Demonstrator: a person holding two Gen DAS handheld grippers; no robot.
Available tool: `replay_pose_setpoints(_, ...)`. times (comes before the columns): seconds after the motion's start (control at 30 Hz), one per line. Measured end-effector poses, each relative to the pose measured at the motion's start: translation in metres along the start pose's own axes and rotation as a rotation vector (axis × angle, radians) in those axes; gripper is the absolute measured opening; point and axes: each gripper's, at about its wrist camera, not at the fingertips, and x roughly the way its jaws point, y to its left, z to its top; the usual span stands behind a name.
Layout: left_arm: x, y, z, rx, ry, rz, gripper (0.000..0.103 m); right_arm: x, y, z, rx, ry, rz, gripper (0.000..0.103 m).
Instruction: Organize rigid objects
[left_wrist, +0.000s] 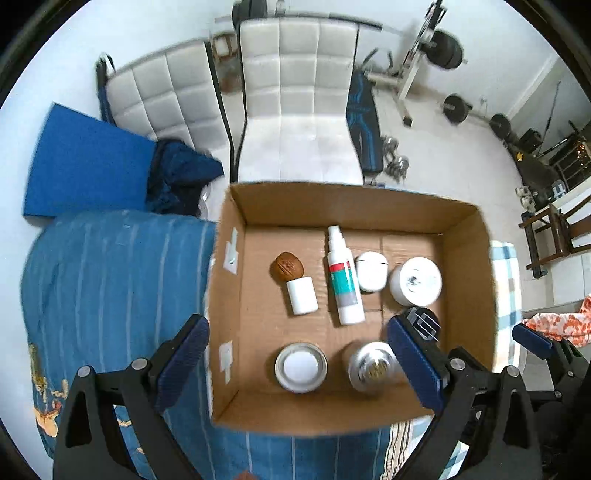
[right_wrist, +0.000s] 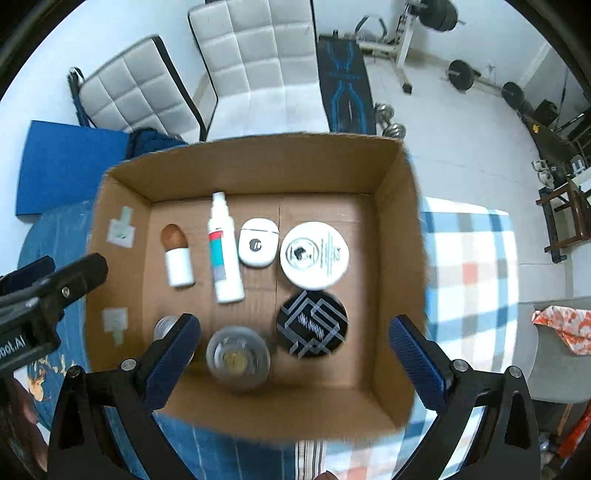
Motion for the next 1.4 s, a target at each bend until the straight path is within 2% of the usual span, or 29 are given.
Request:
replay_pose_setpoints(0.27, -0.103, -0.005, -0.071, 0.044, -0.158, 0.018, 0.099, -0.098, -0.006, -0.076, 0.007, -0.15, -0.01, 0.103)
replay_pose_setpoints(0.4, -0.135, -0.004, -0.101, 0.039, -0.187, 0.015, 0.099, -0.147, -0.008, -0.115, 0.014, -0.232, -0.002, 0.103)
replay_pose_setpoints(0.5, -0.168, -0.005, -0.129, 0.041, -0.241, 0.035, 0.099, -0.177, -0.008, -0.141, 0.025, -0.281, 0.004, 0.103)
replay_pose_setpoints(0.77, -0.239, -0.006, -0.182, 0.035, -0.312, 0.004, 0.099, -0.247, -0.011, -0.201, 0.042, -0.359, 0.015, 0.103)
replay_pose_setpoints(0.97, -0.276, -0.007, -0.202, 0.019, -0.364, -0.003, 0.099, -0.293, -0.008, -0.235, 0.022, -0.408, 0.018, 0.103)
replay_pose_setpoints(1.17, -0.303, -0.014, -0.218, 0.031, -0.407, 0.001, 0.099, -0.322, -0.007, -0.251, 0.0, -0.442, 0.011, 0.103)
replay_pose_setpoints(1.4, -0.31, -0.019, -0.226, 0.019, -0.436, -0.001, 0.099, -0.34, -0.012, -0.259, -0.001, -0.479, -0.003, 0.103)
